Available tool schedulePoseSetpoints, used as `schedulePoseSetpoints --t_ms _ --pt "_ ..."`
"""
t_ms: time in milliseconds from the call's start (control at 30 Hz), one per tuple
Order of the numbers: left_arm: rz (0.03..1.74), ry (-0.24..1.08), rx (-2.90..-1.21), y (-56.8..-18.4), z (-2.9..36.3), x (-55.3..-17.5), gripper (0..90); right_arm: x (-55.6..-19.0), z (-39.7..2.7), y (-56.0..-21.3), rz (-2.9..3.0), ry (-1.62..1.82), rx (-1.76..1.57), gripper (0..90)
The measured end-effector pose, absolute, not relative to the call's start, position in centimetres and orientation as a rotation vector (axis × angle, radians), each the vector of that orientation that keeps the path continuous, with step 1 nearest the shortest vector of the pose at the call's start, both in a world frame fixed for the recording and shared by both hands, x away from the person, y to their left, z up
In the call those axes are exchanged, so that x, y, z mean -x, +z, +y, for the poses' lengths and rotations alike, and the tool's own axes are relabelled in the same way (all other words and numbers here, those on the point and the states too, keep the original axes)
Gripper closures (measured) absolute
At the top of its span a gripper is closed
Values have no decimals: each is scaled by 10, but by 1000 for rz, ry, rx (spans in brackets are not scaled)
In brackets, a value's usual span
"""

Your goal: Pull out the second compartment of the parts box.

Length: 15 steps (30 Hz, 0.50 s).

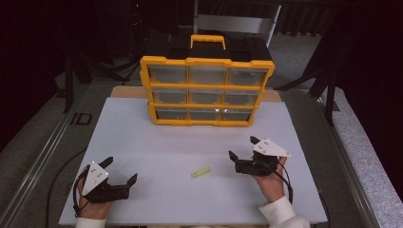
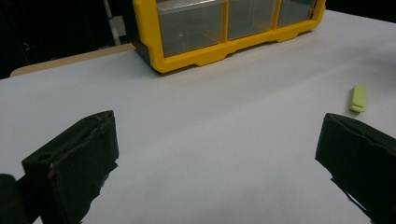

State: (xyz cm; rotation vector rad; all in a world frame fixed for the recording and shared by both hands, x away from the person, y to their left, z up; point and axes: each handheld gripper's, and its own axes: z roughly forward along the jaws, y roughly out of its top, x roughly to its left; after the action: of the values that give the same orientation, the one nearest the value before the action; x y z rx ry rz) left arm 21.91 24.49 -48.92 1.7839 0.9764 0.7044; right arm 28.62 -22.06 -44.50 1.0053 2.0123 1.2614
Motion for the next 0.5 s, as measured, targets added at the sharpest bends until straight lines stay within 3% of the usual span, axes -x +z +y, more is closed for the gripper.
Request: schedulePoseSetpoints --t_ms 500 --pt "972 705 -1786 -489 244 -219 1 -301 -204 -435 2028 1270 -987 75"
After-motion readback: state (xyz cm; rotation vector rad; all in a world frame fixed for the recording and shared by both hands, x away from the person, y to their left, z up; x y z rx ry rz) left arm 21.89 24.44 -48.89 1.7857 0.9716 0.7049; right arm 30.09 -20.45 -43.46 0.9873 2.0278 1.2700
